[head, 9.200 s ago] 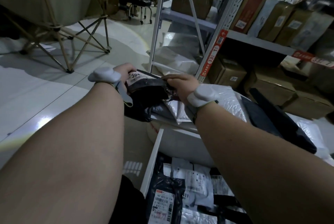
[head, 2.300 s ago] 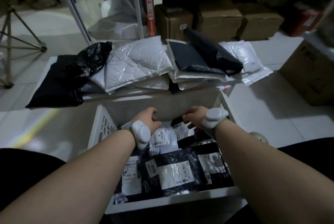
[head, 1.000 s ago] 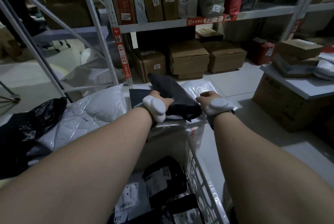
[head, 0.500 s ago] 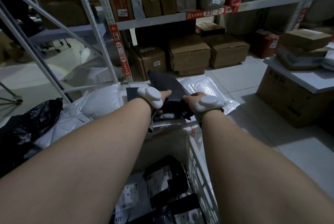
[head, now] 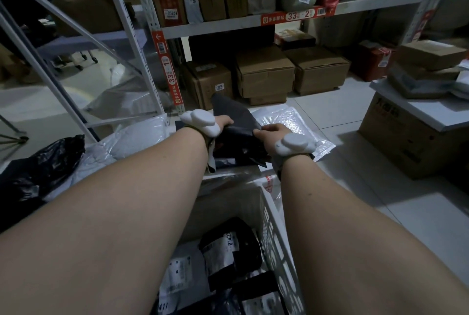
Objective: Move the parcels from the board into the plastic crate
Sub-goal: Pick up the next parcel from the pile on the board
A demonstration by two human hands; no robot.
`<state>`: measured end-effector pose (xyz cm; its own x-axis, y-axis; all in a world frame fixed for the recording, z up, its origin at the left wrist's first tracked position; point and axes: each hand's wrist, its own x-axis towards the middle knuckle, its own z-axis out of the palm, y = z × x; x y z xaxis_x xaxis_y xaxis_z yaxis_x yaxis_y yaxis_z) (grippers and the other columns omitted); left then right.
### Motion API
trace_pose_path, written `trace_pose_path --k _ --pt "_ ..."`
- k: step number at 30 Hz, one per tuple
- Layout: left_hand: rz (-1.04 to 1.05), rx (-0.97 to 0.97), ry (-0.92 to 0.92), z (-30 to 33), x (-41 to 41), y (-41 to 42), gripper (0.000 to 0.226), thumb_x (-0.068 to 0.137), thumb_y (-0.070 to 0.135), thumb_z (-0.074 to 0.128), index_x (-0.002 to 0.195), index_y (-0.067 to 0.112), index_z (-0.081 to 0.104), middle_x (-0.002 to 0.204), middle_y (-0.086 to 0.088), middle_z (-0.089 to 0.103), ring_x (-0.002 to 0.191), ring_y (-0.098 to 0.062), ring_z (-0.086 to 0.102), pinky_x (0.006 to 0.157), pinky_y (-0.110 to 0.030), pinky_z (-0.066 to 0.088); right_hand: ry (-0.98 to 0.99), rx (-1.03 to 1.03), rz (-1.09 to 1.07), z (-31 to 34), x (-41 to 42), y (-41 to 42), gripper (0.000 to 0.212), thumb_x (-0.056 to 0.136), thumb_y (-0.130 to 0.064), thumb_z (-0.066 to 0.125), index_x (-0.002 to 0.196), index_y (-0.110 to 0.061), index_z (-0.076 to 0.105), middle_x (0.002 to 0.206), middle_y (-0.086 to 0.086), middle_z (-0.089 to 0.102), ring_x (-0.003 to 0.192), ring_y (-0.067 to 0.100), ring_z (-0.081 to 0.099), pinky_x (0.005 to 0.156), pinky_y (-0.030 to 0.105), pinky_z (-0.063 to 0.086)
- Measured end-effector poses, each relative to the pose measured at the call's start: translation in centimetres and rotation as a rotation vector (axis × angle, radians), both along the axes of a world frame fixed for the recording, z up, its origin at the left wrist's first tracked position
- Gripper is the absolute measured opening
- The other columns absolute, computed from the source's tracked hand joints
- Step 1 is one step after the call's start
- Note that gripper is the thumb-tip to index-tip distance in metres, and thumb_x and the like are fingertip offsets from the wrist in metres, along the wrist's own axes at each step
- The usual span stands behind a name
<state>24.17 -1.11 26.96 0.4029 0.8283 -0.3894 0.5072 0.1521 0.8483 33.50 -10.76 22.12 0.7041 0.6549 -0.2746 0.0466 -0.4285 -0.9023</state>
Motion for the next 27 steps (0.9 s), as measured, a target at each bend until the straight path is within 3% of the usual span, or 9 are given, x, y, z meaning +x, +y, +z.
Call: trace_pose_path --k 2,5,7,10,12,15,18,22,27 --pt "0.02 -0.073 -0.053 -0.5 -0.2 0.0 0.037 0.099 0.019 0.043 0.131 -0.001 0.046 0.137 -0.022 0.047 0.119 -0.028 0.048 0.107 -0.033 0.036 0.046 0.047 -0.021 0.0 0.0 -0.2 0.046 0.084 -0.033 0.067 0.124 -0.015 0.055 0.114 0.011 0.064 0.103 0.029 0.062 0.096 0.044 0.05" --pt "0.062 -0.216 -0.191 -0.5 -1.4 -0.5 0.026 0.094 0.021 0.054 0.116 0.009 0.046 0.106 -0.016 0.056 0.102 -0.028 0.056 0.097 -0.038 0.047 0.138 0.157 -0.063 0.0 -0.2 -0.4 0.041 0.083 -0.025 0.07 0.12 -0.015 0.056 0.107 0.011 0.062 0.097 0.03 0.062 0.08 0.042 0.057" --pt "0.084 -0.222 -0.306 -0.4 -2.0 -0.5 0.027 0.092 0.017 0.056 0.117 0.01 0.049 0.108 -0.016 0.055 0.102 -0.029 0.057 0.09 -0.039 0.051 0.243 0.254 -0.104 0.4 -0.6 -0.7 0.034 0.081 -0.022 0.07 0.113 -0.018 0.056 0.102 0.011 0.062 0.091 0.03 0.063 0.063 0.038 0.059" --pt "0.085 -0.208 -0.453 0.2 -3.7 -1.2 0.005 0.091 0.01 0.056 0.095 0.013 0.057 0.105 -0.014 0.059 0.097 -0.03 0.059 0.082 -0.044 0.053 0.254 0.269 -0.113 1.0 -1.1 -0.8 0.047 0.07 -0.041 0.069 0.111 -0.022 0.057 0.106 0.012 0.066 0.092 0.032 0.066 0.075 0.05 0.058" --pt "0.076 -0.219 -0.547 0.0 -5.5 -1.7 0.008 0.09 0.006 0.056 0.086 0.013 0.059 0.094 -0.013 0.062 0.087 -0.029 0.061 0.079 -0.045 0.053 0.271 0.261 -0.106 1.7 -1.8 -0.9 0.063 0.07 -0.052 0.066 0.122 -0.019 0.056 0.113 0.011 0.066 0.095 0.033 0.066 0.083 0.049 0.056" --pt "0.016 -0.221 -0.636 -0.3 -8.1 -2.9 0.012 0.09 0.002 0.055 0.088 0.01 0.063 0.086 -0.012 0.066 0.082 -0.029 0.063 0.079 -0.045 0.054 0.435 0.345 -0.077 1.9 -3.0 -1.2 0.055 0.087 -0.049 0.059 0.124 -0.008 0.055 0.111 0.004 0.066 0.103 0.022 0.065 0.084 0.036 0.052" --pt "-0.052 -0.19 -0.645 -0.5 -10.7 -3.3 0.014 0.09 0.001 0.054 0.096 0.008 0.064 0.09 -0.011 0.067 0.084 -0.027 0.064 0.082 -0.042 0.053 0.677 0.458 0.007 2.1 -4.6 -1.6 0.055 0.087 -0.053 0.058 0.126 -0.015 0.054 0.115 0.006 0.068 0.104 0.025 0.066 0.078 0.035 0.052" --pt "-0.148 -0.228 -0.623 -0.7 -15.1 -3.0 0.026 0.091 0.001 0.051 0.113 0.01 0.061 0.101 -0.011 0.066 0.09 -0.027 0.063 0.08 -0.041 0.055 0.798 0.583 0.018 2.7 -8.1 -1.6 0.05 0.095 -0.042 0.05 0.133 -0.01 0.051 0.125 0.011 0.062 0.109 0.027 0.061 0.075 0.036 0.051" --pt "-0.264 -0.211 -0.523 -1.0 -20.2 -2.3 0.038 0.09 -0.002 0.048 0.126 0.01 0.055 0.103 -0.01 0.065 0.088 -0.023 0.063 0.074 -0.033 0.055 0.87 0.573 -0.071 0.5 -12.3 -2.4 0.046 0.088 -0.035 0.062 0.125 -0.008 0.058 0.116 0.009 0.067 0.104 0.027 0.064 0.079 0.038 0.053"
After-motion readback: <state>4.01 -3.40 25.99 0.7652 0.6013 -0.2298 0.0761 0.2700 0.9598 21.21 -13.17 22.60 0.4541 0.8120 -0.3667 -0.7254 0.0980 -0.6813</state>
